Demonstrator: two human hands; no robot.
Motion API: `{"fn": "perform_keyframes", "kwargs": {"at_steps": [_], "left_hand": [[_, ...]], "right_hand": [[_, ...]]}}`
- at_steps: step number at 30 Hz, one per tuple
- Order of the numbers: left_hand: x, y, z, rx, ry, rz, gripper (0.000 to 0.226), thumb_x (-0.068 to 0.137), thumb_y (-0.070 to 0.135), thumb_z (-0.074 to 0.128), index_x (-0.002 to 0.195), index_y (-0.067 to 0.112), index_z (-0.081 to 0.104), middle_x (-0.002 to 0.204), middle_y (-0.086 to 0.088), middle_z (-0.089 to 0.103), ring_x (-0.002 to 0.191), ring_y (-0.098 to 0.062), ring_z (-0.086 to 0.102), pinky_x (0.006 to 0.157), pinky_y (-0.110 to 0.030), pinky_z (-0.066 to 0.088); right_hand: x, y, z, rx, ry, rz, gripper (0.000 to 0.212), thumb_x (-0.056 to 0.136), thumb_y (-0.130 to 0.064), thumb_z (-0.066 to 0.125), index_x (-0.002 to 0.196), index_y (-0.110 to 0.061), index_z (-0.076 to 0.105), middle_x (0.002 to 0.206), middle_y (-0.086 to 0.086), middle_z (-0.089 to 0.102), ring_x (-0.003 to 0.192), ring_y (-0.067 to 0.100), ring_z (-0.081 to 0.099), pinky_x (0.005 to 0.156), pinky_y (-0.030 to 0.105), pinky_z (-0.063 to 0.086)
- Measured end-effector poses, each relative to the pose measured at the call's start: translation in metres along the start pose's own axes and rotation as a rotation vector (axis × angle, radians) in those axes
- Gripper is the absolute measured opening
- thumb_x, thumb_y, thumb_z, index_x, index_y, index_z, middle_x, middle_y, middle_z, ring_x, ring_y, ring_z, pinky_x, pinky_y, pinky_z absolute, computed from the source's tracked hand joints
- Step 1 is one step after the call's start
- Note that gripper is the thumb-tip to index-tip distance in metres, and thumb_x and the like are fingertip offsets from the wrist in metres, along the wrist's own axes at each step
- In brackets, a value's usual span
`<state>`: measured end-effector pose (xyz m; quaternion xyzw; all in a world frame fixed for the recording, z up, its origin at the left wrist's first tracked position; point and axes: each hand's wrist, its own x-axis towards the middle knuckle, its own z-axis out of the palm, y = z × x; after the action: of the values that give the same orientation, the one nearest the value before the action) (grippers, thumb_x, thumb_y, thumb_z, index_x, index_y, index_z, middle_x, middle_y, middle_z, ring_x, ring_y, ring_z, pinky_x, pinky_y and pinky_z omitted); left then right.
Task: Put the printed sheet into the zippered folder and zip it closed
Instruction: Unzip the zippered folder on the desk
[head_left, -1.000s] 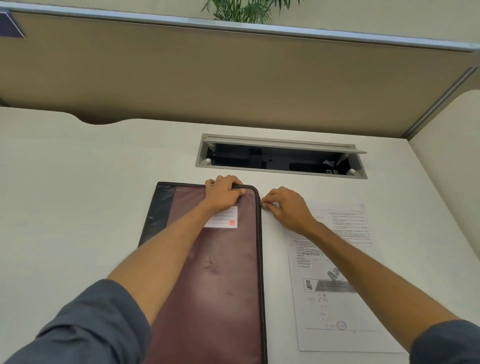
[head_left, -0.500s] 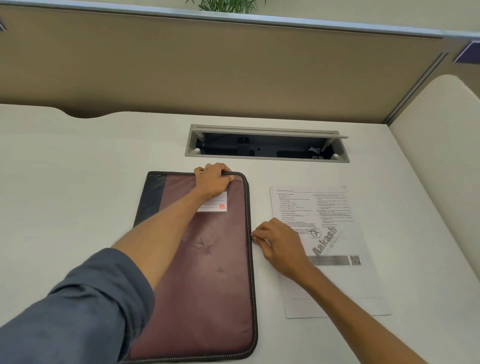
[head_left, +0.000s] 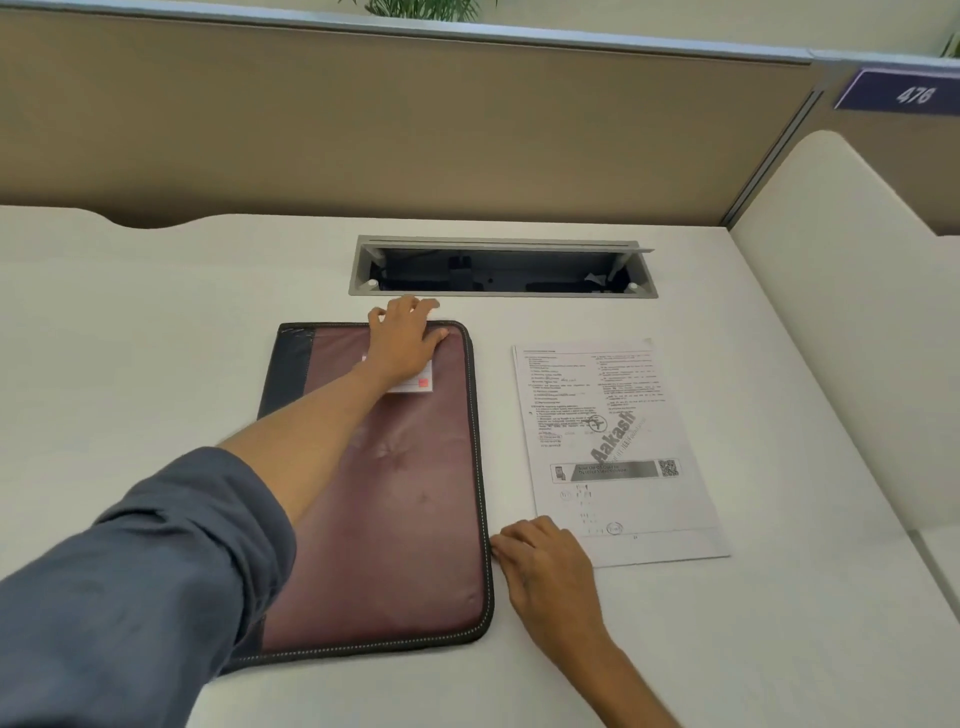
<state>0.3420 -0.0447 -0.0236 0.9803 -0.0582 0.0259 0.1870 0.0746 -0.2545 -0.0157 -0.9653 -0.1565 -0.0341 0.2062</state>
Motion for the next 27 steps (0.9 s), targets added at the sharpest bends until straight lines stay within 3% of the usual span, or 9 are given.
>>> {"fn": "perform_keyframes", "kwargs": {"at_steps": [2,5,9,11,14,18,21,23,27], "left_hand": [[-0.022,0.010,0.000,0.151,0.058,0.074,0.049,0.094,0.040,0.049,0.137,0.016,0.045,0.138,-0.013,0.043,0.131,-0.031,0.035,0.104,-0.047,0.025],[-0.069,0.028,0.000,0.214,0.100,0.147,0.052,0.090,0.043,0.052,0.132,0.014,0.048,0.132,-0.016,0.046,0.122,-0.033,0.040,0.093,-0.045,0.034],[-0.132,0.048,-0.002,0.136,0.028,0.135,0.069,0.087,0.057,0.049,0.143,0.019,0.035,0.098,-0.008,0.065,0.089,-0.030,0.062,0.073,-0.040,0.049],[-0.156,0.057,-0.002,0.141,-0.033,0.133,0.074,0.085,0.063,0.045,0.146,0.024,0.028,0.072,0.001,0.061,0.070,-0.025,0.064,0.060,-0.034,0.049],[-0.178,0.068,-0.001,0.203,-0.135,0.153,0.076,0.082,0.068,0.044,0.145,0.028,0.030,0.067,0.002,0.056,0.070,-0.024,0.064,0.062,-0.032,0.046],[-0.184,0.082,-0.003,0.208,-0.189,0.154,0.067,0.080,0.052,0.049,0.139,0.021,0.040,0.068,0.001,0.059,0.069,-0.026,0.063,0.065,-0.033,0.051],[-0.180,0.090,-0.005,0.220,-0.231,0.178,0.039,0.080,0.038,0.049,0.109,0.012,0.055,0.065,-0.001,0.053,0.060,-0.026,0.054,0.056,-0.031,0.042],[-0.178,0.095,-0.006,0.250,-0.269,0.207,0.021,0.080,0.030,0.048,0.085,0.009,0.050,0.060,0.001,0.042,0.058,-0.026,0.049,0.053,-0.030,0.036],[-0.175,0.097,-0.005,0.280,-0.309,0.252,0.013,0.082,0.023,0.047,0.081,0.011,0.042,0.060,0.001,0.035,0.050,-0.019,0.036,0.051,-0.030,0.029]], "right_hand": [[-0.001,-0.002,0.000,-0.009,0.024,0.014,0.014,0.074,-0.014,0.081,0.080,-0.024,0.072,0.076,-0.013,0.064,0.068,0.016,0.058,0.054,0.026,0.045],[-0.002,-0.002,0.000,-0.017,0.033,0.021,0.012,0.076,-0.015,0.079,0.080,-0.024,0.072,0.076,-0.012,0.065,0.068,0.017,0.058,0.055,0.028,0.044],[-0.003,-0.003,0.001,-0.027,0.035,0.024,0.008,0.079,-0.017,0.077,0.080,-0.023,0.071,0.077,-0.011,0.066,0.069,0.018,0.058,0.056,0.030,0.044],[-0.003,-0.003,0.001,-0.031,0.039,0.030,0.006,0.080,-0.018,0.075,0.080,-0.023,0.071,0.076,-0.009,0.066,0.069,0.019,0.059,0.057,0.031,0.044],[-0.003,-0.004,0.002,-0.030,0.051,0.034,0.005,0.081,-0.019,0.074,0.079,-0.022,0.071,0.075,-0.008,0.066,0.069,0.020,0.059,0.057,0.032,0.044],[-0.004,-0.005,0.003,-0.028,0.071,0.037,0.005,0.082,-0.016,0.073,0.080,-0.020,0.073,0.073,-0.006,0.066,0.068,0.022,0.058,0.058,0.033,0.042],[-0.007,-0.008,0.002,-0.046,0.063,0.025,0.007,0.082,-0.015,0.072,0.077,-0.019,0.073,0.072,-0.005,0.066,0.068,0.023,0.058,0.058,0.033,0.042],[-0.012,-0.009,0.001,-0.048,0.060,0.019,0.009,0.082,-0.015,0.072,0.074,-0.019,0.073,0.071,-0.004,0.066,0.067,0.023,0.057,0.057,0.034,0.042],[-0.034,-0.013,0.002,-0.037,0.047,0.033,0.010,0.080,-0.013,0.074,0.072,-0.018,0.072,0.069,-0.004,0.065,0.065,0.023,0.057,0.055,0.033,0.042]]}}
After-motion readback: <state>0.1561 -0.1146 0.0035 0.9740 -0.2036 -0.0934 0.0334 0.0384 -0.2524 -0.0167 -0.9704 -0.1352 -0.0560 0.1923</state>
